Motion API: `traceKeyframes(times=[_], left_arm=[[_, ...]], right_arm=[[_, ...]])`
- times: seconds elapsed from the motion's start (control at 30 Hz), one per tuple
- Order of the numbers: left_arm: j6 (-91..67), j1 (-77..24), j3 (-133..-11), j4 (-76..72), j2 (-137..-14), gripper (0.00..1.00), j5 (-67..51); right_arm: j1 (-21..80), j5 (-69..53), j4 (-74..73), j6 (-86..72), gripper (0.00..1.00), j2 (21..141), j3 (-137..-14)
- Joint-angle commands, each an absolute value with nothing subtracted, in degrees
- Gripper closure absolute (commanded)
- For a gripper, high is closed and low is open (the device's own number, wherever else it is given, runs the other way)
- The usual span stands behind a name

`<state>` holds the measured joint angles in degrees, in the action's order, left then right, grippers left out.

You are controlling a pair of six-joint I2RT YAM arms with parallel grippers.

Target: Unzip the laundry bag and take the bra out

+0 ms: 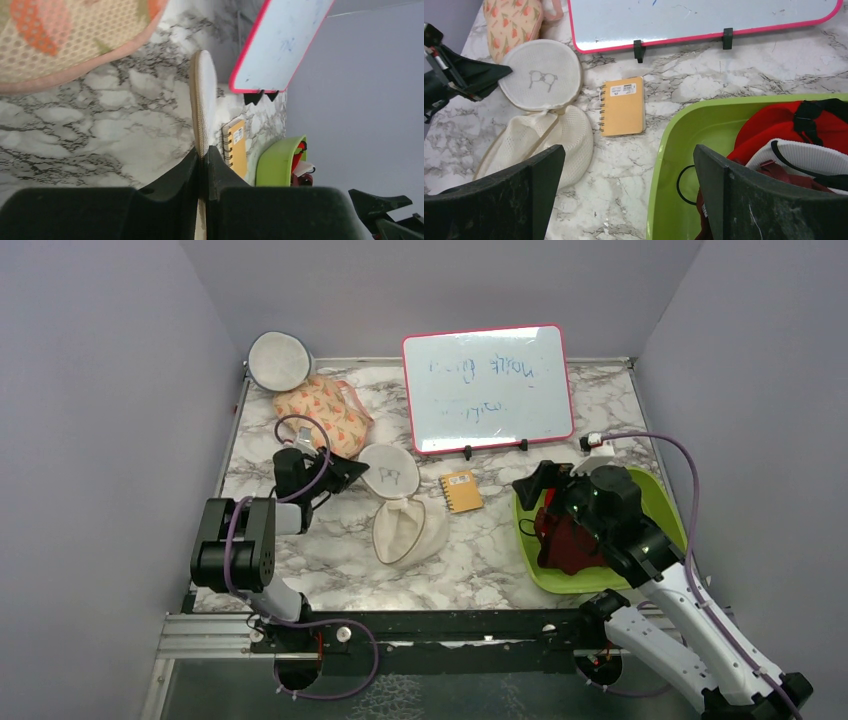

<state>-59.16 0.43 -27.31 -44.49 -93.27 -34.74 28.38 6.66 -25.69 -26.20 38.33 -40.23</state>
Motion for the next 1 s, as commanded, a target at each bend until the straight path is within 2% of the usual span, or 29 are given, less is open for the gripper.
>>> traceKeyframes(times=[0.0, 0.2, 0.4, 0.5, 0.7, 0.83, 0.97], left_arm=[[-54.66, 0.79, -24.9, -49.53, -81.61, 1.0, -35.74], [-50.85, 0.77, -18.68, -47.55, -65.19, 1.0, -35.47], [-43.87, 0.44, -16.67, -47.6, -51.96, 1.0, -41.38], [-38.1, -0.45, -15.18, -48.33, -44.76, 1.0, -42.04], [-27.63, -4.74, -14.58, -49.9, -42.26, 1.0, -46.54], [-19.9, -7.08, -12.95, -50.08, -39.11, 1.0, -46.72], [-15.07, -8.92, -11.73, -50.03, -37.82, 1.0, -48.56]], right_arm=[[28.17, 4.43, -24.99, -25.55, 0.02, 38.5, -41.88], [28.21, -3.13, -21.15, -23.57, 0.02, 40.93, -40.85], [28.3, -23.06, -16.97, -22.94, 0.03, 52.82, -42.91], [29.44, -32.03, -13.28, -25.44, 0.11, 59.89, -43.16], [39.58, -37.0, -0.2, -33.73, 0.14, 69.75, -42.73], [39.34, -42.2, 7.77, -37.8, 0.14, 72.32, -42.42], [35.53, -42.61, 2.02, -39.02, 0.08, 72.89, -48.29]])
